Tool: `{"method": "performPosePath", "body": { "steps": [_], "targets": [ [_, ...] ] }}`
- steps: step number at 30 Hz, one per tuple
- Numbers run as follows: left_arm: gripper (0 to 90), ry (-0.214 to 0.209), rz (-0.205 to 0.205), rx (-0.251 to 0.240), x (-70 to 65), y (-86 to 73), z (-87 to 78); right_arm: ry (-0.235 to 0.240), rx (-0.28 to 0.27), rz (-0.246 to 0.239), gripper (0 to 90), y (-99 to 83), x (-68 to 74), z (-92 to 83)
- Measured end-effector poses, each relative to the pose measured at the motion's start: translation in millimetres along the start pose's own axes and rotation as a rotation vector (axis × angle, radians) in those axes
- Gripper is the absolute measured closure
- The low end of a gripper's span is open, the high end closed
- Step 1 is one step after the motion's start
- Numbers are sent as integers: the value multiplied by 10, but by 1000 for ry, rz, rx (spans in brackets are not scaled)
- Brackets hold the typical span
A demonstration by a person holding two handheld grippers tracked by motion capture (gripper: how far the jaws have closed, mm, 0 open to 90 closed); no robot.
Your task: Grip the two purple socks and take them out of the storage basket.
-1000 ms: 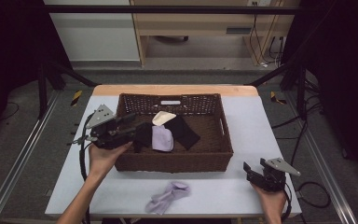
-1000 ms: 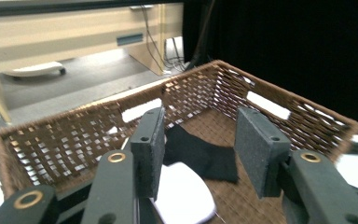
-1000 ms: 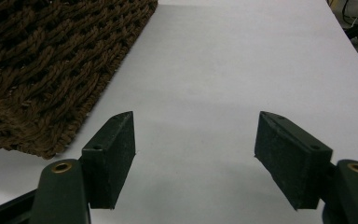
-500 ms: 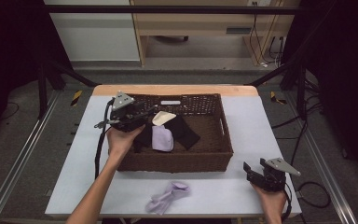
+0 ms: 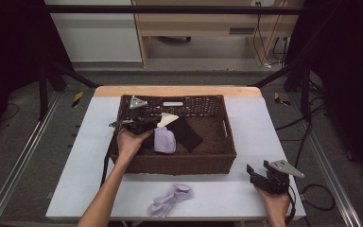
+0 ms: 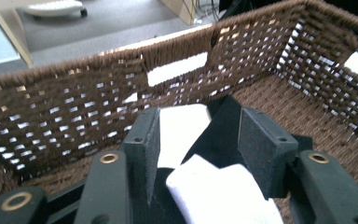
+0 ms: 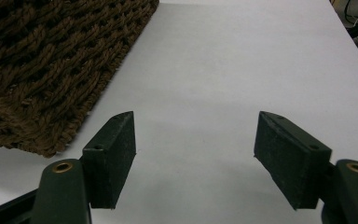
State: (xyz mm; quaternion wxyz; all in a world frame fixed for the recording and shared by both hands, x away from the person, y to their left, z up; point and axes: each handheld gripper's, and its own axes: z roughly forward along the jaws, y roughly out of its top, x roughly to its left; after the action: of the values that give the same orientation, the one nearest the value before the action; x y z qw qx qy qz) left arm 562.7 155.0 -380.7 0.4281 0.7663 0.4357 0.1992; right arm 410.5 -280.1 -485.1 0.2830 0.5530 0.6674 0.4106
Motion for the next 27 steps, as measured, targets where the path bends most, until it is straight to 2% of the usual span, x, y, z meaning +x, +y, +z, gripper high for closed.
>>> {"method": "performPosePath", "body": {
  "steps": [2,5,11,14,15,22,27],
  "targets": [
    [468,3,-15,35,12,-12,35,-4,2,-3,294,0,6,2],
    [459,17,-6,87,-6,-31,89,-3,0,-3,294,-1,6,-1],
    [457,51,72,214,-78,-57,215,-4,3,-3,294,0,2,3],
    [453,61,82,261,-101,-73,280,-4,2,-1,293,-1,4,2],
    [452,62,90,285,-99,-76,299,-3,3,-1,293,0,4,2],
    [447,34,81,364,-87,-102,392,-3,4,-5,293,0,6,4],
    [451,22,107,415,-105,-115,447,-3,6,-8,293,1,6,7]
  ]
}}
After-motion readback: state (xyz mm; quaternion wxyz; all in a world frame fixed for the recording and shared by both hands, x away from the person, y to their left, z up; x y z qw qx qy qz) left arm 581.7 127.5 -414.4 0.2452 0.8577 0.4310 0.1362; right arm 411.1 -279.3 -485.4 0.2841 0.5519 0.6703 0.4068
